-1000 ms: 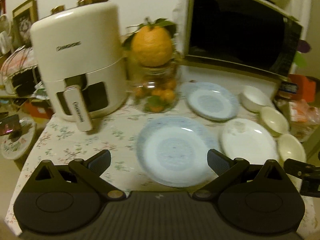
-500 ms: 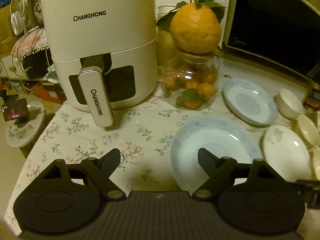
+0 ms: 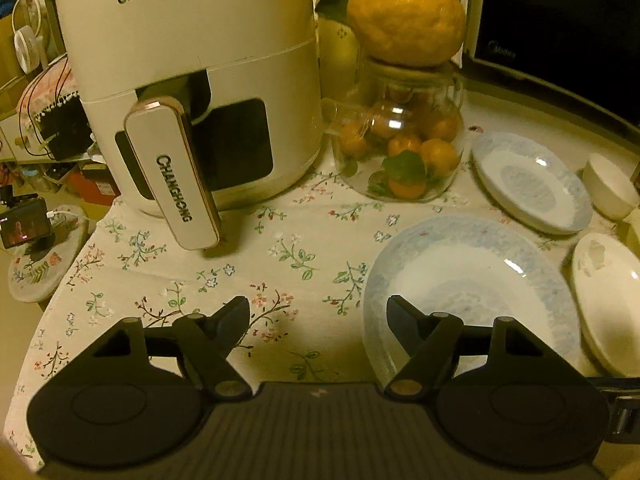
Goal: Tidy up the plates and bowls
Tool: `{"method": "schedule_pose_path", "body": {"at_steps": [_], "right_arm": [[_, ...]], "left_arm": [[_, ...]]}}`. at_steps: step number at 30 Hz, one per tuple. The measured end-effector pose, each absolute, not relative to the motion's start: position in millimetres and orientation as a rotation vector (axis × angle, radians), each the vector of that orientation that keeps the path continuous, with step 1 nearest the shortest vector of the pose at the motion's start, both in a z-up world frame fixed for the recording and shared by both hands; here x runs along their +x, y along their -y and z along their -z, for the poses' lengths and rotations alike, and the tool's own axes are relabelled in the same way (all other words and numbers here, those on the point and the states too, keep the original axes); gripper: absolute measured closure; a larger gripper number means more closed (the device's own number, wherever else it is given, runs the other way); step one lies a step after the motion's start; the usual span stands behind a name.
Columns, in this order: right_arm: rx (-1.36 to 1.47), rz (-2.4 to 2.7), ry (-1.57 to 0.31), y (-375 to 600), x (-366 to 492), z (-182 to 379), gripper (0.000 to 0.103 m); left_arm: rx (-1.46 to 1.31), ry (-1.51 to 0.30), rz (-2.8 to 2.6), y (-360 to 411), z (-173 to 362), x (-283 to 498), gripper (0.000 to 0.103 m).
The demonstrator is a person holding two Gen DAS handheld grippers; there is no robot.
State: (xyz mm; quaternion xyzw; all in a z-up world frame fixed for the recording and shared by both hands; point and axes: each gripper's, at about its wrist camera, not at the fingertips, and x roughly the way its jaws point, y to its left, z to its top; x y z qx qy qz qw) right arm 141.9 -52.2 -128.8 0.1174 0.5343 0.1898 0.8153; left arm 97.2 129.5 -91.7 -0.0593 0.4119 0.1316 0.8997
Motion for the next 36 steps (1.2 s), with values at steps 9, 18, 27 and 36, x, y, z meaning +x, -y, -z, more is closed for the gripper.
{"method": "schedule_pose_path", "body": {"at_steps": [9, 18, 27, 36], "right_arm": [[0.292, -0.349, -1.142, 46.6, 151.7, 149.6, 0.038], [0.303, -0.301, -1.098, 42.3, 157.6, 149.8, 0.051], [0.28, -0.285, -1.064, 44.4, 158.4, 151.2, 0.086], [0.267, -0.289, -1.04, 44.2, 156.8, 148.9, 0.089]], "left_arm": [[-0.113, -0.884, -0.29, -132.1, 106.2, 109.8, 0.033], [-0.118, -0.889, -0.286, -132.7, 112.0, 119.3, 0.031], [-0.251, -0.88, -0.203, -139.1, 121.2, 124.3, 0.053], [-0.37, -0.855, -0.125, -140.2, 124.9, 123.0, 0.088]]}}
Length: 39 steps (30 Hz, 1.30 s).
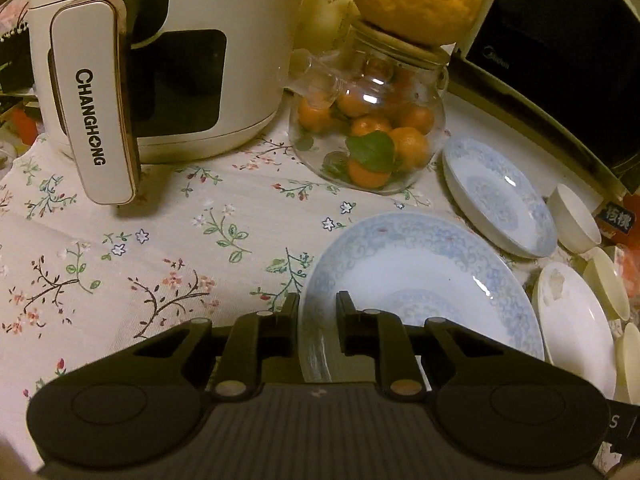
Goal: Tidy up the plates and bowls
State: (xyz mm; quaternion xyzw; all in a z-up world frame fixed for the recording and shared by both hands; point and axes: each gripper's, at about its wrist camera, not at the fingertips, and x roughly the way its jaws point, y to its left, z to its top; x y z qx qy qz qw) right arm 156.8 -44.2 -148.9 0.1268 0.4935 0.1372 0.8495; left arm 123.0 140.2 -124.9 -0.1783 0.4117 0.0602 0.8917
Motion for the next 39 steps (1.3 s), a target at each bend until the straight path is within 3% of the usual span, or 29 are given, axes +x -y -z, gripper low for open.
{"method": "schedule_pose_path", "body": {"at_steps": [9, 25, 39], "right_arm": [[0.225, -0.311, -1.013, 44.9, 148.7, 130.3, 0.089], [0.119, -0.404, -1.049, 35.1, 73.2, 111.2, 0.088], [0.086, -0.401, -1.011, 32.5, 42.0, 113.9, 0.088]], "left_arm": [[-0.408, -0.869, -0.11, -149.1, 109.0, 100.1, 0.094], [-0.427, -0.936, -0.154, -154.4, 98.4, 4.8, 0.094], [-0.411, -0.906, -0.158, -150.3, 99.6, -17.6, 0.094]]}}
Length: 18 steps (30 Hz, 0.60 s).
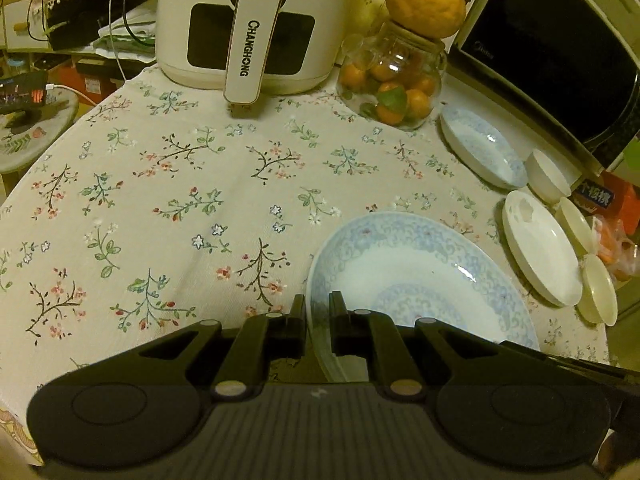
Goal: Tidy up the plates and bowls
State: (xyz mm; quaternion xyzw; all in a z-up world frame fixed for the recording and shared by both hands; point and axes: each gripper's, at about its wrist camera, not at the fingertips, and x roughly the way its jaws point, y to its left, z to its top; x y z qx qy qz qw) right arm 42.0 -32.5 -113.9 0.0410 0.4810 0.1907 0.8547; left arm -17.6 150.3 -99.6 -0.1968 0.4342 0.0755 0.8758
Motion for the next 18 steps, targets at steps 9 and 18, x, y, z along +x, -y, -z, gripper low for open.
{"method": "schedule_pose_path", "body": {"at_steps": [9, 18], "right_arm": [[0.078, -0.391, -1.056, 26.7, 41.0, 132.0, 0.088], [0.107, -0.39, -1.071, 29.1, 40.6, 132.3, 0.088]], "left_arm": [[-0.417, -0.949, -0.185, -151.4, 114.5, -15.8, 0.091], [-0.419, -0.955, -0.187, -150.5, 116.2, -12.9, 0.091]]}}
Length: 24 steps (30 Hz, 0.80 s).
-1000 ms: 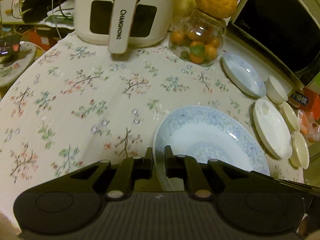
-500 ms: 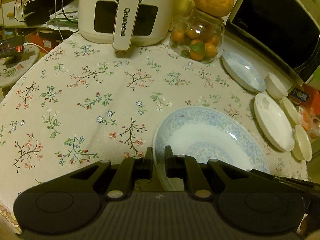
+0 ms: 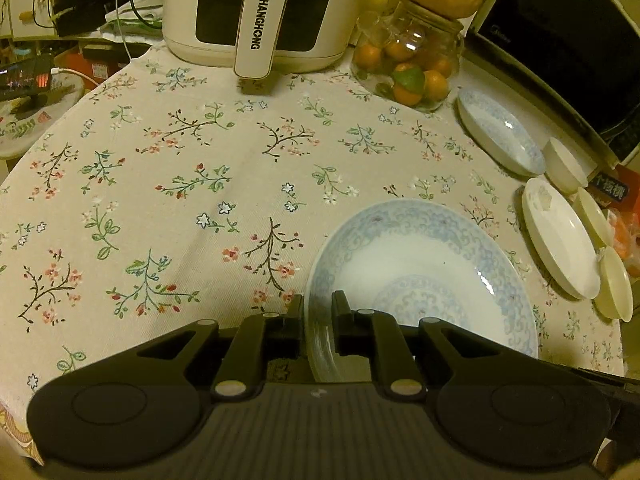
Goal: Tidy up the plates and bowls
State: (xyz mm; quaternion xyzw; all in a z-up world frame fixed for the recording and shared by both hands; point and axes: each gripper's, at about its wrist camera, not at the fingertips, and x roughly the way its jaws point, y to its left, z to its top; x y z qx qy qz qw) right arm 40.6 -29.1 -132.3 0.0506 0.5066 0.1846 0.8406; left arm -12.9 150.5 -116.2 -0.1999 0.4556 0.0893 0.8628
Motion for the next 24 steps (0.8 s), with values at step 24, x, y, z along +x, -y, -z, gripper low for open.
{"method": "schedule_pose_path", "body": {"at_steps": [24], "right_arm": [[0.172, -0.316, -1.008, 88.5, 68.7, 90.1, 0.076]], "left_arm": [[-0.342, -0.831, -0.24, -144.2, 58.0, 26.4, 0.084]]}}
